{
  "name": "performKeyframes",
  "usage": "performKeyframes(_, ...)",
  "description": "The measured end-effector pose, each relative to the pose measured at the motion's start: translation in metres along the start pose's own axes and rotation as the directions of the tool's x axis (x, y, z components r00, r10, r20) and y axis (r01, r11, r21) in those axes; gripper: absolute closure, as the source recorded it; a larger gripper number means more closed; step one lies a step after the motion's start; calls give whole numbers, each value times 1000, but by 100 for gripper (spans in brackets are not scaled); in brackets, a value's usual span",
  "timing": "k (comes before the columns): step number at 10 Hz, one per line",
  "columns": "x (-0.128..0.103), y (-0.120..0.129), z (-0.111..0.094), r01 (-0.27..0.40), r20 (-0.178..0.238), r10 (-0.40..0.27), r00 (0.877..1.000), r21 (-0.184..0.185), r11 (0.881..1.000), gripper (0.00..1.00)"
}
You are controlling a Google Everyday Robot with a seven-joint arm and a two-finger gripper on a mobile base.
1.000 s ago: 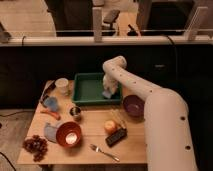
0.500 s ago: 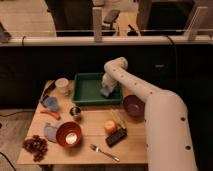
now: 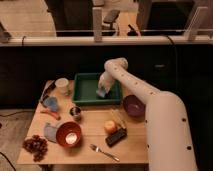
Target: Wipe tray with sponge
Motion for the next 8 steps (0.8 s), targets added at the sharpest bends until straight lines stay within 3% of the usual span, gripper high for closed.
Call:
performKeyframes(2,-9,11,-10,9,11,-9,1000,-9,1000,100)
performKeyframes(5,5,35,-25,-29,-24,28,999,-50,998,100)
performKeyframes(6,17,40,-26,-45,-55,41,998,-68,997,100)
performKeyframes(8,33,33,-21,-49,-86,42,995,-74,996,100)
